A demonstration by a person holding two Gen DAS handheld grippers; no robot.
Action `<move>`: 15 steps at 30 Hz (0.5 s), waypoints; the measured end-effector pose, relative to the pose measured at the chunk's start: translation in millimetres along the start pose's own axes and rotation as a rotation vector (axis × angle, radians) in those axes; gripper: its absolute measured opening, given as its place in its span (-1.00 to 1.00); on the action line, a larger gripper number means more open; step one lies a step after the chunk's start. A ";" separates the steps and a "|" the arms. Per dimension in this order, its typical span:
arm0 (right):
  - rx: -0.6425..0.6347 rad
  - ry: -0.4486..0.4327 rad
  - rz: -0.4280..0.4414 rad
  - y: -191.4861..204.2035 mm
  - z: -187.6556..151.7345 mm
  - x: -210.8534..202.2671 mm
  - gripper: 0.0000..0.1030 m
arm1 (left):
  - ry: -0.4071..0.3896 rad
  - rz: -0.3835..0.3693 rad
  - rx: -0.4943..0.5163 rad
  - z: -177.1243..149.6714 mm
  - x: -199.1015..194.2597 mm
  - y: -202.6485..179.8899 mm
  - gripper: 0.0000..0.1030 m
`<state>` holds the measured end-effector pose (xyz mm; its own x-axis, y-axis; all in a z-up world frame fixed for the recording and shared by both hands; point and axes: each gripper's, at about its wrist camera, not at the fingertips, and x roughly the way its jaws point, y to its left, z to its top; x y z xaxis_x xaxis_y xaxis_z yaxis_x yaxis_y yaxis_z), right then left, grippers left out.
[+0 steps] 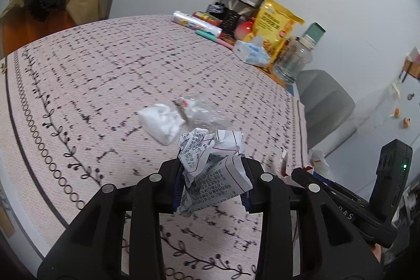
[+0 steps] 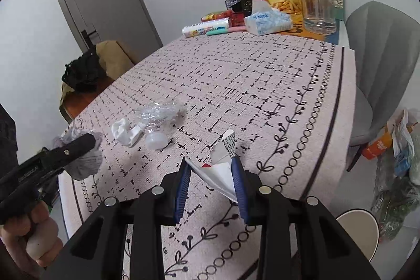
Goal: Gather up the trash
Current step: 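Carry both papers from the table over the trash bin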
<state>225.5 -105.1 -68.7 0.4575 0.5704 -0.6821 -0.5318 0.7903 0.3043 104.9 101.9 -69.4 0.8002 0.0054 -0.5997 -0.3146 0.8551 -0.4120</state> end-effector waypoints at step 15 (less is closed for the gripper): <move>0.075 -0.083 0.007 -44.9 -11.6 -48.0 -0.40 | 0.044 -0.073 0.106 -10.9 19.0 -73.5 -0.34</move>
<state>219.2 -170.6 -57.3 0.5128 0.5900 -0.6237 -0.4821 0.7990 0.3595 137.7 33.5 -58.0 0.7952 -0.0791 -0.6011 -0.1991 0.9024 -0.3821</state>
